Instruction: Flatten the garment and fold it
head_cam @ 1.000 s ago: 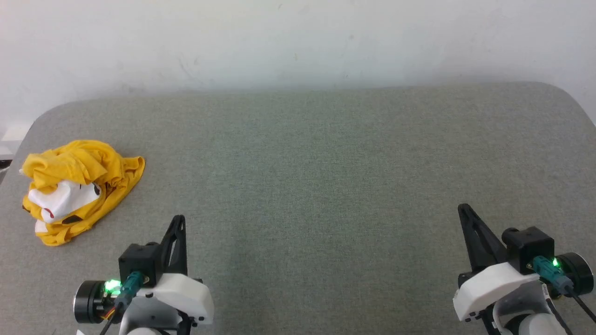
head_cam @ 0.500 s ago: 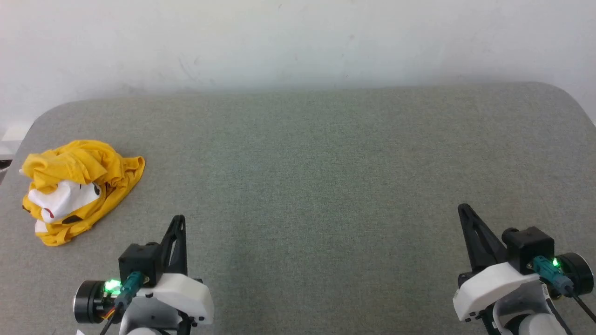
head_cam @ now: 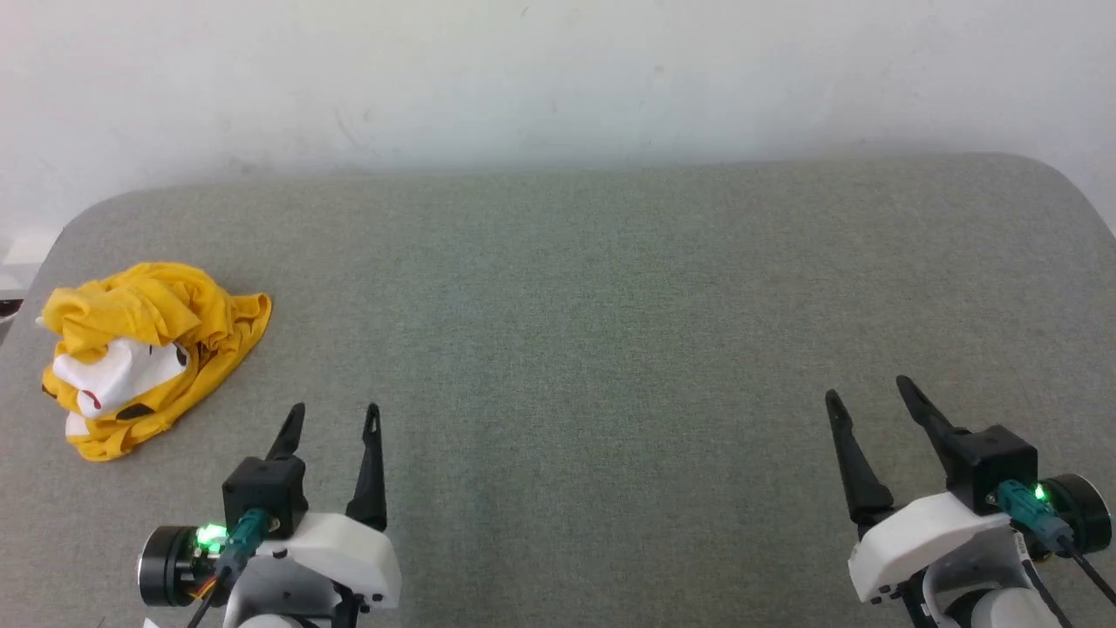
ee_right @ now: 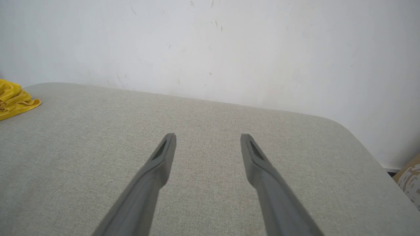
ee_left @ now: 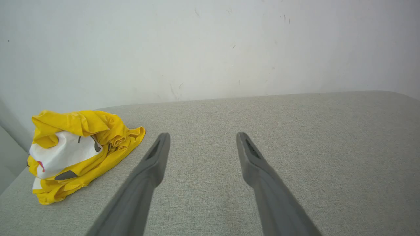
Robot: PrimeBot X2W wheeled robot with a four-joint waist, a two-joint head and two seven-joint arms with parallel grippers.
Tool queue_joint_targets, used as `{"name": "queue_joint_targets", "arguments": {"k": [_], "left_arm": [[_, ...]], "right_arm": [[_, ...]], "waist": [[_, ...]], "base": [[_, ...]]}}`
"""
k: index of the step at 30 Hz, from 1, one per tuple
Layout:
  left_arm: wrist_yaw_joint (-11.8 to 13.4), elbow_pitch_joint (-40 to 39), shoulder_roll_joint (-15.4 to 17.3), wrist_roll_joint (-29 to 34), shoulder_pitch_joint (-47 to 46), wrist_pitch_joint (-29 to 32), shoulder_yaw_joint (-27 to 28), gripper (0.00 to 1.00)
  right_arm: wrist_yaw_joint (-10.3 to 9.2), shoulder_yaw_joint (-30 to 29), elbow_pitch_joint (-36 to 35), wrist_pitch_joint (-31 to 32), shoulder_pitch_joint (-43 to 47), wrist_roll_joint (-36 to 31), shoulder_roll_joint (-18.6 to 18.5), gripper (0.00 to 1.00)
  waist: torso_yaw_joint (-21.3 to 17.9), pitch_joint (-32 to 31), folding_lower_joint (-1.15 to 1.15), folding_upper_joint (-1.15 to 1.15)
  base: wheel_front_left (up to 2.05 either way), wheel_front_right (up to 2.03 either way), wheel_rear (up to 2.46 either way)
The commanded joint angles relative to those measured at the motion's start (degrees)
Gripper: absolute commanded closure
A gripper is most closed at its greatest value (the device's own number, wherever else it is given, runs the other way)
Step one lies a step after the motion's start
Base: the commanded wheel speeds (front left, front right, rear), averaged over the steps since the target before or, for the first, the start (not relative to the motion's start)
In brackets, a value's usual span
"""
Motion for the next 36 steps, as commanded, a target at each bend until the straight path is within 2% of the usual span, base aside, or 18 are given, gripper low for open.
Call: {"name": "queue_joint_targets", "arguments": {"k": [1, 36], "left_arm": [[-0.02, -0.03, 0.0, -0.04, 0.03, -0.09, -0.01, 0.0], [-0.61, -1.94, -0.09, -2.05, 1.73, -4.27, -0.37, 0.0]], "right_arm": [[0.0, -0.07, 0.01, -0.09, 0.02, 0.08, 0.0, 0.0], [-0.03, -4.22, 1.41, -4.27, 0.54, 3.64, 0.06, 0.0]], "waist": [[0.0, 0.0, 0.0, 0.0], [0.92, 0.17, 0.0, 0.0]], "base": [[0.0, 0.0, 0.0], [0.0, 0.0, 0.0]]}}
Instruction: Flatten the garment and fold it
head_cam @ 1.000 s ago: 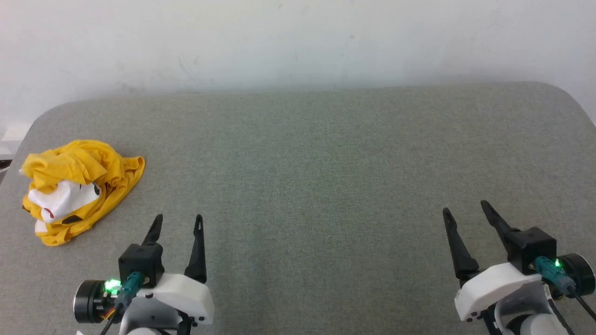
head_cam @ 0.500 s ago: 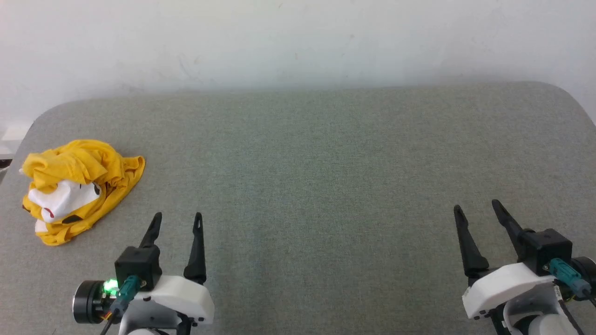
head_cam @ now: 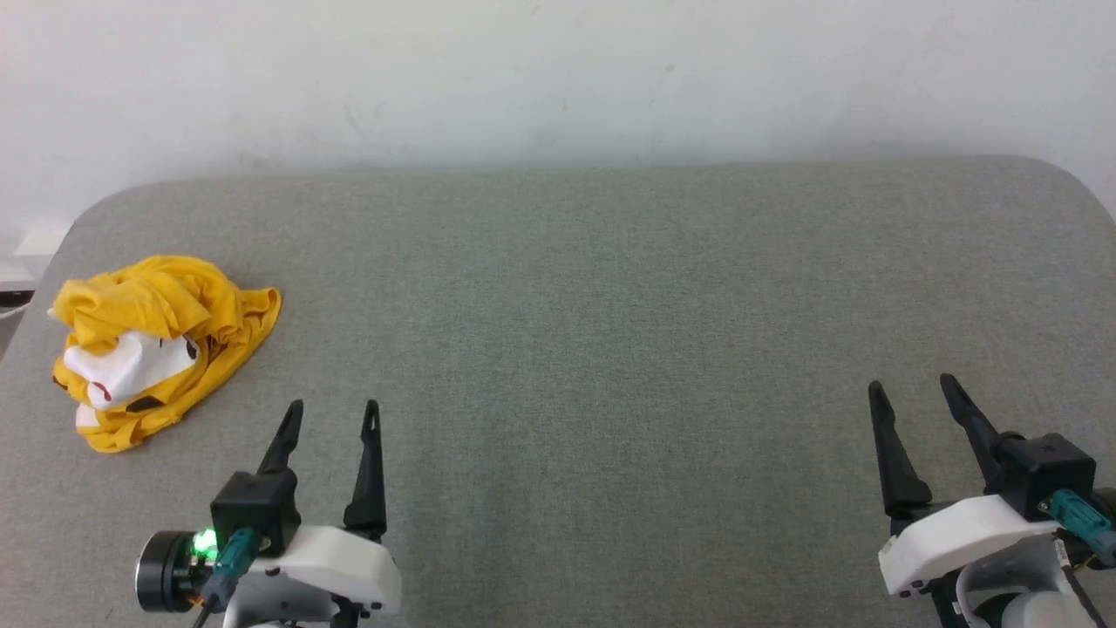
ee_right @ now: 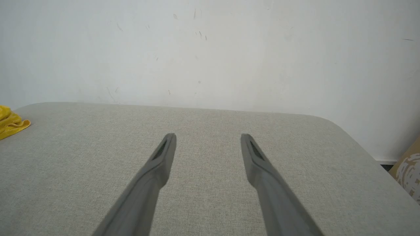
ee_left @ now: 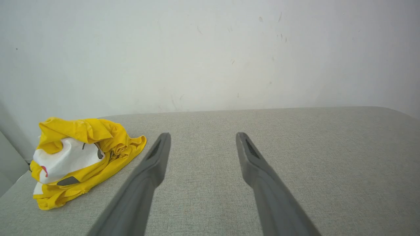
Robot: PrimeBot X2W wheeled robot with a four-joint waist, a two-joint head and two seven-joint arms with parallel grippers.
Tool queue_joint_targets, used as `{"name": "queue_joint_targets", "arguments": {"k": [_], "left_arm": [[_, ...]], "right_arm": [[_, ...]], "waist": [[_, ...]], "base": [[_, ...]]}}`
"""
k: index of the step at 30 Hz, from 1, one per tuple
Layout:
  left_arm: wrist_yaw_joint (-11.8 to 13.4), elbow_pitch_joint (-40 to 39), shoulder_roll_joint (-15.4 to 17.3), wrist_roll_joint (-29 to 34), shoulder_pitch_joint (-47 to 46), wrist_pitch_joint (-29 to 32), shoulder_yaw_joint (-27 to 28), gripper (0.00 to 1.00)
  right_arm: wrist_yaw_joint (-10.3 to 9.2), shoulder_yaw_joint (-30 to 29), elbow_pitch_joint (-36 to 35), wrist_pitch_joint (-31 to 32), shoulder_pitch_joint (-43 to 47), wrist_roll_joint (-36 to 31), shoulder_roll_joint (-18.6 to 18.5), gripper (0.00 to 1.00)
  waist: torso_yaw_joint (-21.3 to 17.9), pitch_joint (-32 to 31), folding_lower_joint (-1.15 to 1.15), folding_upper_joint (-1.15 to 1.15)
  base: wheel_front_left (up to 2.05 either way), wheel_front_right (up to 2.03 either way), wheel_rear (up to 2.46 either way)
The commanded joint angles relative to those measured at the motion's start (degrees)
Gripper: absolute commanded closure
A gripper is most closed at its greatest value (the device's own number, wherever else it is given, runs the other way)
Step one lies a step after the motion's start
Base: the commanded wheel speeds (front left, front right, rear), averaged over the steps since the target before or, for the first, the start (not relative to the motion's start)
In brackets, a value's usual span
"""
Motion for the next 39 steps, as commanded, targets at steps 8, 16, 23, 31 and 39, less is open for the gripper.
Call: {"name": "queue_joint_targets", "arguments": {"k": [8, 16, 23, 31, 39], "left_arm": [[0.01, -0.69, -0.11, -0.72, 0.96, -1.57, 0.01, 0.0], [0.29, -0.82, -0.13, -1.11, 1.22, -2.53, 0.02, 0.0], [0.65, -1.14, -0.15, -1.48, 1.48, -3.37, 0.05, 0.0], [1.17, -1.46, -0.17, -1.99, 2.04, -4.21, 0.02, 0.0], [1.72, -1.75, -0.19, -2.66, 2.87, -5.16, 0.06, 0.0]], "right_arm": [[-0.04, -0.69, 0.25, -1.51, 0.55, 0.4, 0.07, 0.0], [-0.05, -0.86, 0.43, -2.47, 0.72, 0.24, 0.08, 0.0], [-0.06, -0.66, 0.87, -3.31, 0.8, 0.25, 0.1, 0.0], [-0.06, -0.38, 1.4, -4.15, 1.01, 0.16, 0.11, 0.0], [-0.07, 0.27, 2.21, -5.1, 1.06, -0.22, 0.12, 0.0]], "waist": [[1.4, 0.19, 0.0, 0.0], [3.37, 0.26, 0.0, 0.0], [5.73, 0.39, 0.0, 0.0], [8.41, 0.21, 0.0, 0.0], [11.39, -0.06, 0.0, 0.0]], "base": [[0.0, 0.0, 0.0], [0.0, 0.0, 0.0], [0.0, 0.0, 0.0], [0.0, 0.0, 0.0], [0.0, 0.0, 0.0]]}}
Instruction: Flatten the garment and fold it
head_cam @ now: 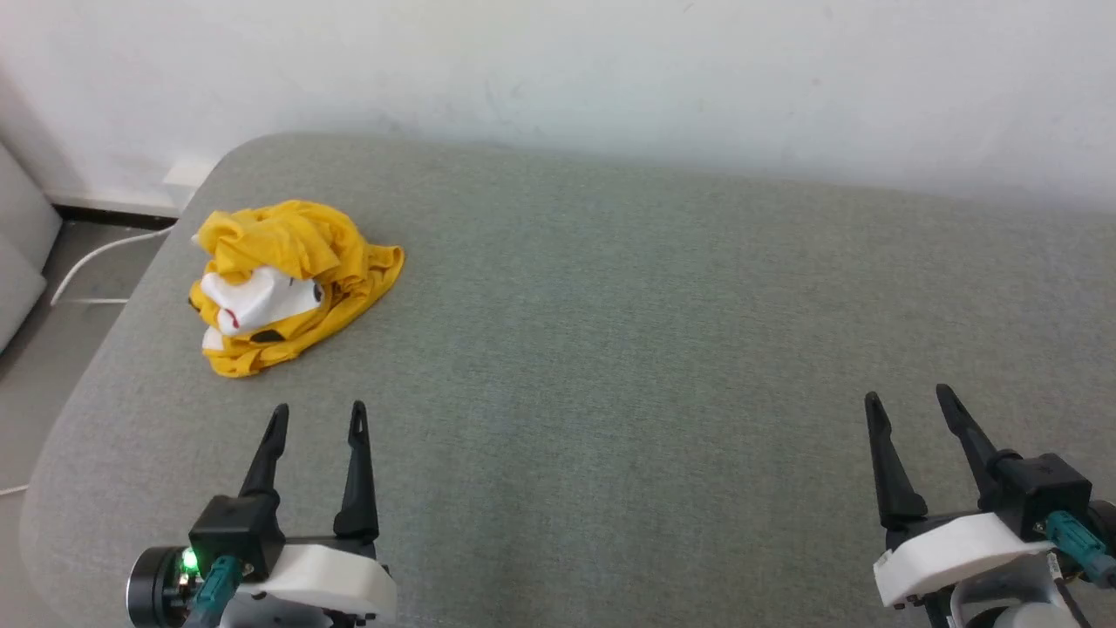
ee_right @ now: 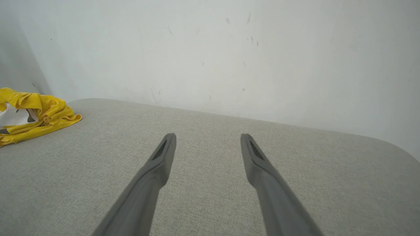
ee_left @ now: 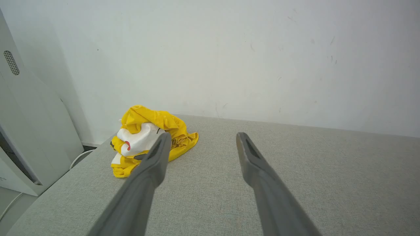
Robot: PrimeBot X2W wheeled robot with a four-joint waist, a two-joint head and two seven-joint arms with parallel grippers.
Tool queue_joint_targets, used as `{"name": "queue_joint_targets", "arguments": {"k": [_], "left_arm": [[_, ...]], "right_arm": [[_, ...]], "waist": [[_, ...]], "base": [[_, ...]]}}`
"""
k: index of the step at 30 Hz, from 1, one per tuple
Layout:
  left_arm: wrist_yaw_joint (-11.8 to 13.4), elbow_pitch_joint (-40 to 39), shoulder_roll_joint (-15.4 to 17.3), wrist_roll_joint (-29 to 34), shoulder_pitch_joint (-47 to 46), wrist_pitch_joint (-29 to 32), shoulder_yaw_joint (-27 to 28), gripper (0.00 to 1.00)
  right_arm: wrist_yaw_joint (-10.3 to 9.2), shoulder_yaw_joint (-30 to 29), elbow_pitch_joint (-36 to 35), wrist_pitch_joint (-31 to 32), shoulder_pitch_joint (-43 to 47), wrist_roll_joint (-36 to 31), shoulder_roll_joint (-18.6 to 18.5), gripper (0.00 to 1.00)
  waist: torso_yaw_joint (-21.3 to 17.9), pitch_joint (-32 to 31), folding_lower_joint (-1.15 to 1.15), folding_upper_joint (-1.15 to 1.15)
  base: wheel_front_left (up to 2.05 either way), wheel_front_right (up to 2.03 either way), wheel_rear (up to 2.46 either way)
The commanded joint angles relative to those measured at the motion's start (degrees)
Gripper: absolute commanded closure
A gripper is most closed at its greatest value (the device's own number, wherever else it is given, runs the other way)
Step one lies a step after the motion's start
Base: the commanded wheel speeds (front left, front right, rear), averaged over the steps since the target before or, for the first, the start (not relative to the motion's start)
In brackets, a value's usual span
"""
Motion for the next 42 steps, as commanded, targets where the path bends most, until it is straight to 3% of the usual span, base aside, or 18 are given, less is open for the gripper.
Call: {"name": "queue_joint_targets", "arguments": {"k": [1, 21, 32, 42], "left_arm": [[0.53, -0.38, -0.18, -0.63, 1.04, -0.66, -0.02, 0.0], [0.57, -0.59, -0.24, -2.13, 2.55, -3.05, 0.58, 0.0], [1.35, -1.44, -0.26, -3.11, 2.92, -4.37, 0.79, 0.0], [-2.53, -2.0, 1.04, -7.38, -3.64, -5.42, -0.43, 0.0]], "right_arm": [[-0.07, -0.09, 0.31, -0.59, 0.27, -0.06, 0.1, 0.0], [-0.09, -0.64, 1.66, -2.99, 0.46, 0.77, 0.13, 0.0], [-0.1, -1.47, 2.12, -4.3, 0.21, 1.37, 0.15, 0.0], [-0.11, -3.5, 2.34, -5.5, 0.53, 1.27, 0.17, 0.0]], "waist": [[1.16, -0.17, 0.0, 0.0], [9.48, -0.52, 0.0, 0.0], [11.66, 0.6, 0.0, 0.0], [12.51, 1.6, 0.0, 0.0]], "base": [[0.0, 0.0, 0.0], [0.0, 0.0, 0.0], [0.0, 0.0, 0.0], [0.0, 0.0, 0.0]]}}
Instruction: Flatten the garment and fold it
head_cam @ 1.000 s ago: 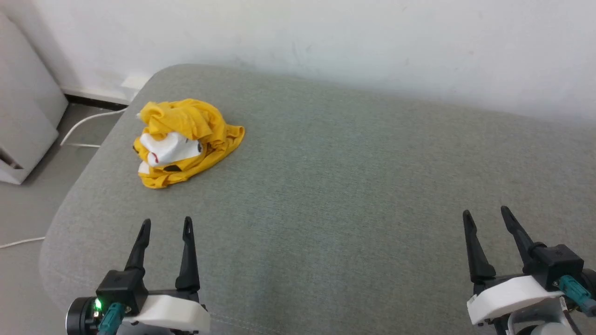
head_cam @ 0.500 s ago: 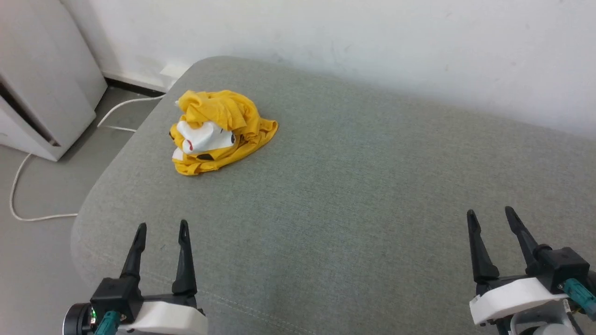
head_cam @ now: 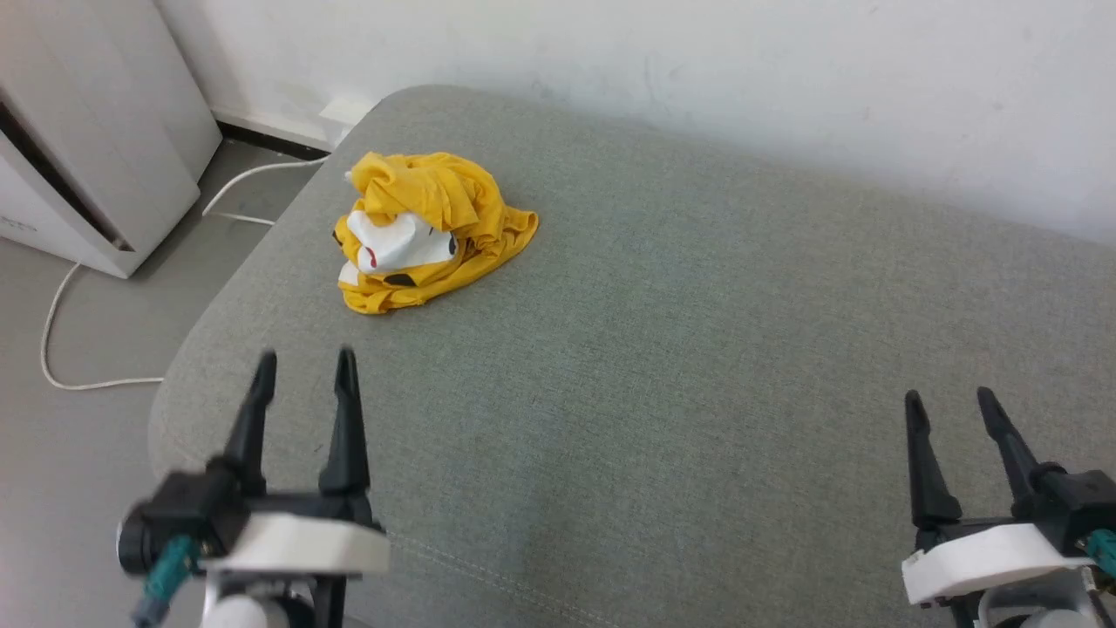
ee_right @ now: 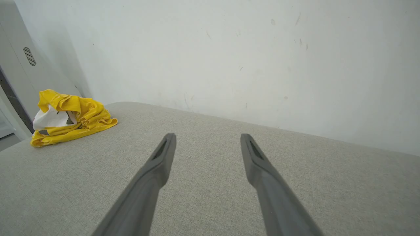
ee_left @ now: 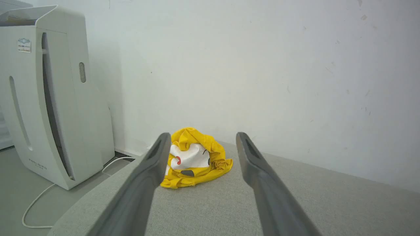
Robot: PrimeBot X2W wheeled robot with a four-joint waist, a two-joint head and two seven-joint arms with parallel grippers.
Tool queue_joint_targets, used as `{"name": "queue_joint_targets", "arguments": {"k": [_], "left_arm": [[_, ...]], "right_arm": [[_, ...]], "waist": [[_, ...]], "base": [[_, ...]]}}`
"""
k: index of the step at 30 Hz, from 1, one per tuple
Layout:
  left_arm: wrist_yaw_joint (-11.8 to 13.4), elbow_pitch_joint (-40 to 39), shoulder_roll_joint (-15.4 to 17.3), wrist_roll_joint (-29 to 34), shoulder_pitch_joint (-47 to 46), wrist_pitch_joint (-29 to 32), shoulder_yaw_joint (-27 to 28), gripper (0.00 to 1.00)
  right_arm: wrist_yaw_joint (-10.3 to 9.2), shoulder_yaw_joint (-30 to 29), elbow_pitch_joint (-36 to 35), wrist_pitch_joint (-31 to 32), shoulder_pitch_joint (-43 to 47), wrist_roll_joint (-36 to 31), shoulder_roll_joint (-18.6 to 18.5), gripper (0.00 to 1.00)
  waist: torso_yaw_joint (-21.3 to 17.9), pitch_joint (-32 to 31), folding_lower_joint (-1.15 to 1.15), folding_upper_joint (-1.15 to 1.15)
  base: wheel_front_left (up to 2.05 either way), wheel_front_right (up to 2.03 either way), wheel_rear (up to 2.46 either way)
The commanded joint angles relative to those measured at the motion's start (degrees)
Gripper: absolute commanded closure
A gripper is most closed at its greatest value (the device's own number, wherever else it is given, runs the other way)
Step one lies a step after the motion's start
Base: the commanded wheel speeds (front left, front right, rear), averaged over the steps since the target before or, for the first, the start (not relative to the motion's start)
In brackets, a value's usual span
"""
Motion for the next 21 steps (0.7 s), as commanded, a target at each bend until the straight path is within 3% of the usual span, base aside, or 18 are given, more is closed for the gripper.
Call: {"name": "queue_joint_targets", "arguments": {"k": [1, 10, 21], "left_arm": [[-0.91, -0.29, 0.97, -0.36, -3.48, 0.02, -0.22, 0.0], [-1.89, -1.22, 6.76, -1.42, -22.09, 10.56, 1.07, 0.0], [-4.69, 12.01, 14.63, -5.71, -40.45, 26.73, 1.47, 0.0]], "right_arm": [[-0.1, -0.72, 0.04, -0.65, 0.49, 0.16, 0.14, 0.0], [-0.11, -3.38, -0.74, -1.67, 0.43, -0.66, 0.15, 0.0], [-0.11, -3.75, -2.43, -1.65, -1.29, -3.08, 0.15, 0.0]], "waist": [[0.17, 0.26, 0.0, 0.0], [-0.15, 2.77, 0.0, 0.0], [-5.55, 8.36, 0.0, 0.0]], "base": [[0.0, 0.0, 0.0], [0.0, 0.0, 0.0], [0.0, 0.0, 0.0]]}}
